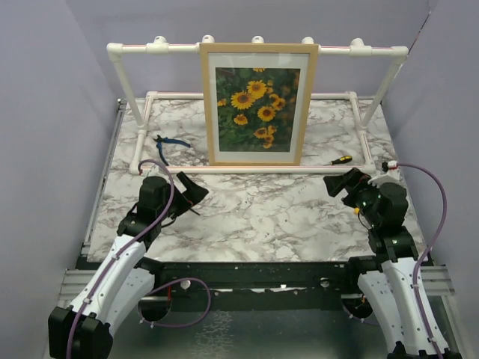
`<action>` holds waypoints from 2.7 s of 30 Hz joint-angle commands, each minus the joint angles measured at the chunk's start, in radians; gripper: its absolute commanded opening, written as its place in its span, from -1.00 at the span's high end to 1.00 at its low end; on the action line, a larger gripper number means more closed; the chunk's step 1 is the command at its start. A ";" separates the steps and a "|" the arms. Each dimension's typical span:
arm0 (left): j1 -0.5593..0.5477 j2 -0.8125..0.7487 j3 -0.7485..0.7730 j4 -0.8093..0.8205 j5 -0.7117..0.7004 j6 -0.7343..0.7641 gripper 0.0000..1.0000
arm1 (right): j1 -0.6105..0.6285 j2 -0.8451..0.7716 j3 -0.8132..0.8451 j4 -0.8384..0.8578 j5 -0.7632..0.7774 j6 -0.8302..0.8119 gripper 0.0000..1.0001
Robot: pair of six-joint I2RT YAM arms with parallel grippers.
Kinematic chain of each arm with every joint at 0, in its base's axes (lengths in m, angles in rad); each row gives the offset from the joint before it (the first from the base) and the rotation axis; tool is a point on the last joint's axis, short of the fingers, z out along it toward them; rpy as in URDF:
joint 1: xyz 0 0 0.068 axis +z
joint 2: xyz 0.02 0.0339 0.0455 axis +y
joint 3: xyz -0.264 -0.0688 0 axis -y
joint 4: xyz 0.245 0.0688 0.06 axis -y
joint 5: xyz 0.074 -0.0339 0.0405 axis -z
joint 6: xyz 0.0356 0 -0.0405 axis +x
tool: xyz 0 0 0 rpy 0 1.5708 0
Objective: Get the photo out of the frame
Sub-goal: Turn over the photo frame at the center of the board.
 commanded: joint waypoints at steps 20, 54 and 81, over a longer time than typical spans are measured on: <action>-0.005 0.287 0.045 0.659 -0.041 0.195 -0.89 | -0.001 0.369 0.019 0.657 -0.418 -0.153 -0.74; 0.090 0.896 0.475 1.146 0.136 0.262 -0.42 | -0.059 1.328 0.677 1.103 -0.710 -0.164 -0.40; 0.131 0.975 0.535 1.274 0.320 0.223 -0.50 | -0.059 1.313 0.678 1.172 -0.888 -0.157 0.63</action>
